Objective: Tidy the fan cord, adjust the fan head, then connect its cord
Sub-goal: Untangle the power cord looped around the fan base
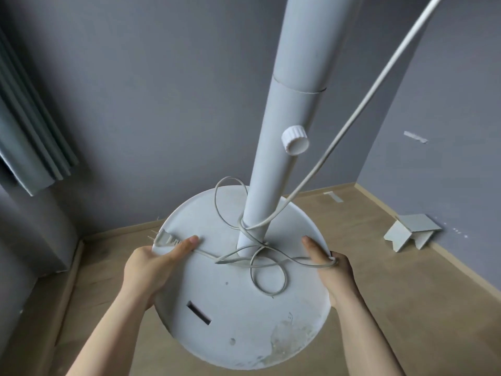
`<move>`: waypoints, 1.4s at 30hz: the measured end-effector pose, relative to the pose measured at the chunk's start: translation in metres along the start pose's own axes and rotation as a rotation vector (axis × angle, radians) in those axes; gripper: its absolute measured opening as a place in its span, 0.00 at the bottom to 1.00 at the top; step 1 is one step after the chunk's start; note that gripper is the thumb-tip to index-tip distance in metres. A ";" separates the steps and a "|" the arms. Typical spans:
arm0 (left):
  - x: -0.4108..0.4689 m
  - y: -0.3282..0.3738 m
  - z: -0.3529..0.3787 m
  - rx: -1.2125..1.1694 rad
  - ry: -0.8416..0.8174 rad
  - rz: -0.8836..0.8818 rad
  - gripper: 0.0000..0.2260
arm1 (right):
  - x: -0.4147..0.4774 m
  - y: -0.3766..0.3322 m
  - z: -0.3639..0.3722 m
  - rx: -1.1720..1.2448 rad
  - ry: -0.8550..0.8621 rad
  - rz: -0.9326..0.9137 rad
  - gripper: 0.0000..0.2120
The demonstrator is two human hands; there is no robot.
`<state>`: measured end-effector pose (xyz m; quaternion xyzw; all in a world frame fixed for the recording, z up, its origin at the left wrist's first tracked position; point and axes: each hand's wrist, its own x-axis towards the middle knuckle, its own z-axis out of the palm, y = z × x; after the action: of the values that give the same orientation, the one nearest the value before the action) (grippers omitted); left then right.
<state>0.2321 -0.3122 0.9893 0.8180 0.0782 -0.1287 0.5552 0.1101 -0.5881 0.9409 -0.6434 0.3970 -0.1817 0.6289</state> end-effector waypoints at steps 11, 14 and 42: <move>0.111 0.057 0.089 0.067 -0.160 0.010 0.29 | 0.108 -0.016 -0.003 0.060 0.145 0.057 0.36; 0.136 0.071 0.129 0.065 -0.177 0.004 0.30 | 0.151 -0.022 -0.016 0.078 0.147 0.055 0.35; 0.254 0.249 0.530 0.144 -0.466 0.086 0.37 | 0.456 -0.077 -0.235 0.024 0.430 0.143 0.26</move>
<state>0.4762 -0.9007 0.9497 0.8062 -0.0963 -0.2950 0.5037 0.2416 -1.0892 0.9272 -0.5524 0.5642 -0.2747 0.5487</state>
